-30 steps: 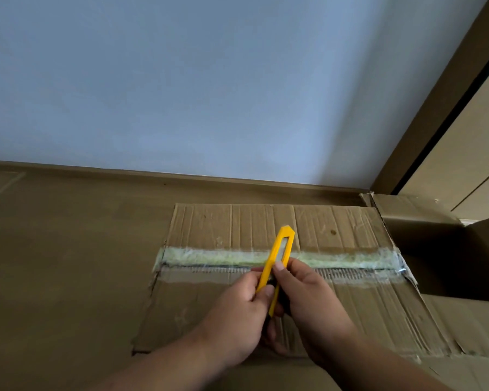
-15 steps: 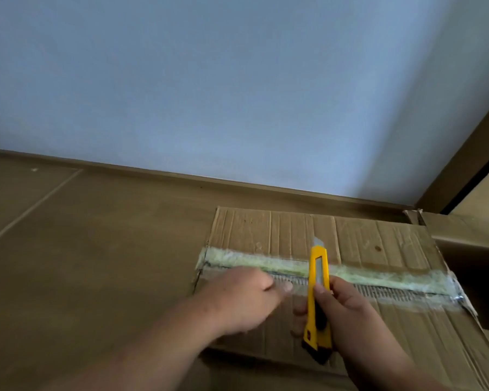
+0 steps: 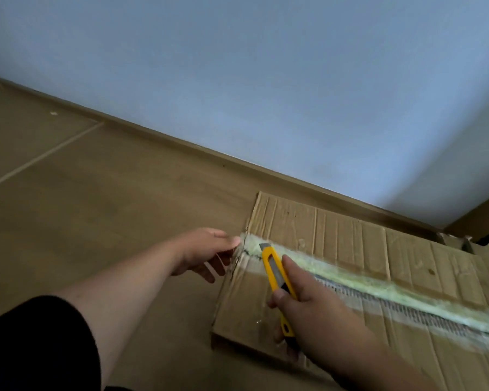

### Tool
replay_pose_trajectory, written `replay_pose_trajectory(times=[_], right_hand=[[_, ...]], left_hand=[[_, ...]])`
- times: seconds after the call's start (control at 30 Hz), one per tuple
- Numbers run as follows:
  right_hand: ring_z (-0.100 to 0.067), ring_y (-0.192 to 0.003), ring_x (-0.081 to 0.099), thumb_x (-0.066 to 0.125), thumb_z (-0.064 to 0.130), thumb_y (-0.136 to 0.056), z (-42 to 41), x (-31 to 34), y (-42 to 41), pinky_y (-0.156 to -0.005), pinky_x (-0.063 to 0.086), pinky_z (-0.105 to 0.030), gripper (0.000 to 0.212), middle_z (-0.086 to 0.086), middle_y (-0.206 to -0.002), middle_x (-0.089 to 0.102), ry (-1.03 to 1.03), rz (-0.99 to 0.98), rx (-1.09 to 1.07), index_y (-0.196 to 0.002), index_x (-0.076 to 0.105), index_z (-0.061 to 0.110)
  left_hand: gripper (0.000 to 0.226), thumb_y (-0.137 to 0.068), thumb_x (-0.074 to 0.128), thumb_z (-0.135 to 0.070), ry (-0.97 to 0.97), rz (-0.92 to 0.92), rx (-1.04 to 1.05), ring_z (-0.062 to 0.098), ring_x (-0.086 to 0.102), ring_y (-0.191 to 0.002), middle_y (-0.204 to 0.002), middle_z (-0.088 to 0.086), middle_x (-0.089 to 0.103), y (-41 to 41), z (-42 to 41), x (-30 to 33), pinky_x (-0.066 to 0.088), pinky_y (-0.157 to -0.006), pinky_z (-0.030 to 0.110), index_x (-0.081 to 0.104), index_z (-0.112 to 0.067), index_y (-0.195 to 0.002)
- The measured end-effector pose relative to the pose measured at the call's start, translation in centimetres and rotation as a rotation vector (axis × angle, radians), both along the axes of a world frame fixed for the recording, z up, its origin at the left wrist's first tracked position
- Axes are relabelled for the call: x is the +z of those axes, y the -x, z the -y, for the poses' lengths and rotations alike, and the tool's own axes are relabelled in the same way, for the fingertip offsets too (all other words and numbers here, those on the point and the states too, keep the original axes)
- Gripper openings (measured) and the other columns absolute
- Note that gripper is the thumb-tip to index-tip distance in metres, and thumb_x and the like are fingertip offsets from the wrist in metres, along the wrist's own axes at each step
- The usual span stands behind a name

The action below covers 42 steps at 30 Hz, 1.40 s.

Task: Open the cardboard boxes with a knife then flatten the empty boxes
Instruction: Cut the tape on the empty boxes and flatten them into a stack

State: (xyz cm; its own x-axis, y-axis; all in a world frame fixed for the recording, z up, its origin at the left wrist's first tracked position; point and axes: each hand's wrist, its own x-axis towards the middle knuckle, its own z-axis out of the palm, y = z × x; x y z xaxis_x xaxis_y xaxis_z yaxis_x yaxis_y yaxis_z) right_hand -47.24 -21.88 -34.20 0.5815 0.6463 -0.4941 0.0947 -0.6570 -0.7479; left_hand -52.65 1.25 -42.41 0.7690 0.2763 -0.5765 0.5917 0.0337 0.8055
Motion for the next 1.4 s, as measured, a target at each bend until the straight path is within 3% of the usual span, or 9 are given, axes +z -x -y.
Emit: replay_pose_trajectory(times=[0.17, 0.27, 0.43, 0.53, 0.67, 0.93, 1.07, 1.2, 1.4], right_hand=[[-0.015, -0.062, 0.070, 0.048, 0.027, -0.103, -2.6, -0.4, 0.4, -0.061, 0.062, -0.044, 0.060, 0.006, -0.098, 0.064, 0.031, 0.059, 0.024, -0.154, 0.020, 0.044], [-0.015, -0.062, 0.071, 0.047, 0.027, -0.103, -3.4, -0.6, 0.5, -0.064, 0.062, -0.045, 0.060, 0.004, -0.093, 0.066, 0.064, 0.092, 0.029, -0.155, 0.019, 0.041], [-0.018, -0.062, 0.072, 0.046, 0.023, -0.103, -4.4, -0.7, 0.5, -0.057, 0.062, -0.042, 0.058, 0.001, -0.108, 0.059, 0.041, 0.089, 0.006, -0.154, 0.024, 0.037], [-0.020, -0.063, 0.073, 0.046, 0.023, -0.104, -4.7, -0.7, 0.6, -0.059, 0.062, -0.045, 0.059, 0.001, -0.104, 0.061, 0.060, 0.103, 0.025, -0.155, 0.021, 0.038], [-0.026, -0.066, 0.073, 0.044, 0.023, -0.104, -5.3, -0.3, 0.5, -0.064, 0.062, -0.048, 0.059, -0.002, -0.087, 0.067, 0.093, 0.109, 0.047, -0.156, 0.018, 0.037], [-0.023, -0.066, 0.073, 0.042, 0.021, -0.104, -5.6, 0.0, 0.6, -0.059, 0.062, -0.046, 0.048, -0.005, -0.097, 0.062, 0.147, 0.171, 0.100, -0.150, 0.028, 0.026], [-0.024, -0.063, 0.073, 0.042, 0.020, -0.104, -5.5, 0.0, 0.5, -0.057, 0.061, -0.049, 0.029, -0.008, -0.097, 0.061, 0.145, 0.187, 0.070, -0.133, 0.041, 0.022], [-0.022, -0.063, 0.073, 0.043, 0.020, -0.104, -5.9, 0.0, 0.3, -0.056, 0.062, -0.045, 0.036, -0.007, -0.100, 0.060, 0.169, 0.203, 0.084, -0.140, 0.038, 0.022], [-0.020, -0.061, 0.073, 0.043, 0.020, -0.104, -6.2, 0.1, 0.3, -0.056, 0.062, -0.042, 0.030, -0.007, -0.095, 0.063, 0.172, 0.221, 0.103, -0.134, 0.042, 0.022]], left_hand=[[0.014, -0.097, 0.057, -0.023, 0.024, 0.030, -0.064, 0.023, 0.062, -0.072, -0.078, 0.007, 0.058, -0.2, 0.4, 0.3, 0.054, -0.060, 0.035, 0.057, -0.014, -0.086], [0.007, -0.094, 0.057, -0.016, 0.002, 0.021, -0.094, 0.023, 0.060, -0.074, -0.079, 0.008, 0.056, -0.3, 0.4, 0.3, 0.054, -0.061, 0.037, 0.055, -0.014, -0.087], [0.016, -0.089, 0.067, -0.010, 0.024, 0.031, -0.153, 0.023, 0.064, -0.083, -0.091, 0.009, 0.061, 0.3, 0.0, -0.1, 0.058, -0.068, 0.044, 0.052, -0.014, -0.094], [0.028, -0.086, 0.072, -0.011, 0.017, 0.023, -0.207, 0.024, 0.067, -0.090, -0.103, 0.012, 0.064, 0.7, -0.4, 0.1, 0.060, -0.075, 0.045, 0.052, -0.012, -0.104], [0.021, -0.088, 0.069, -0.014, 0.009, 0.024, -0.217, 0.023, 0.067, -0.089, -0.100, 0.009, 0.064, 0.8, -0.3, -0.3, 0.059, -0.079, 0.047, 0.052, -0.015, -0.099], [0.015, -0.089, 0.065, -0.012, -0.004, 0.046, -0.233, 0.024, 0.064, -0.087, -0.097, 0.010, 0.063, 0.5, -0.2, -0.7, 0.056, -0.092, 0.052, 0.053, -0.017, -0.097], [0.014, -0.089, 0.063, -0.010, 0.004, 0.042, -0.216, 0.025, 0.062, -0.088, -0.095, 0.010, 0.062, 0.5, -0.1, -0.7, 0.054, -0.094, 0.053, 0.052, -0.016, -0.095], [0.015, -0.089, 0.064, -0.010, 0.015, 0.047, -0.205, 0.024, 0.061, -0.087, -0.092, 0.009, 0.062, 0.6, -0.1, -0.7, 0.054, -0.095, 0.053, 0.052, -0.017, -0.093], [0.014, -0.089, 0.064, -0.012, 0.024, 0.048, -0.204, 0.022, 0.062, -0.087, -0.094, 0.007, 0.063, 0.7, -0.2, -0.8, 0.054, -0.096, 0.050, 0.053, -0.017, -0.096]])
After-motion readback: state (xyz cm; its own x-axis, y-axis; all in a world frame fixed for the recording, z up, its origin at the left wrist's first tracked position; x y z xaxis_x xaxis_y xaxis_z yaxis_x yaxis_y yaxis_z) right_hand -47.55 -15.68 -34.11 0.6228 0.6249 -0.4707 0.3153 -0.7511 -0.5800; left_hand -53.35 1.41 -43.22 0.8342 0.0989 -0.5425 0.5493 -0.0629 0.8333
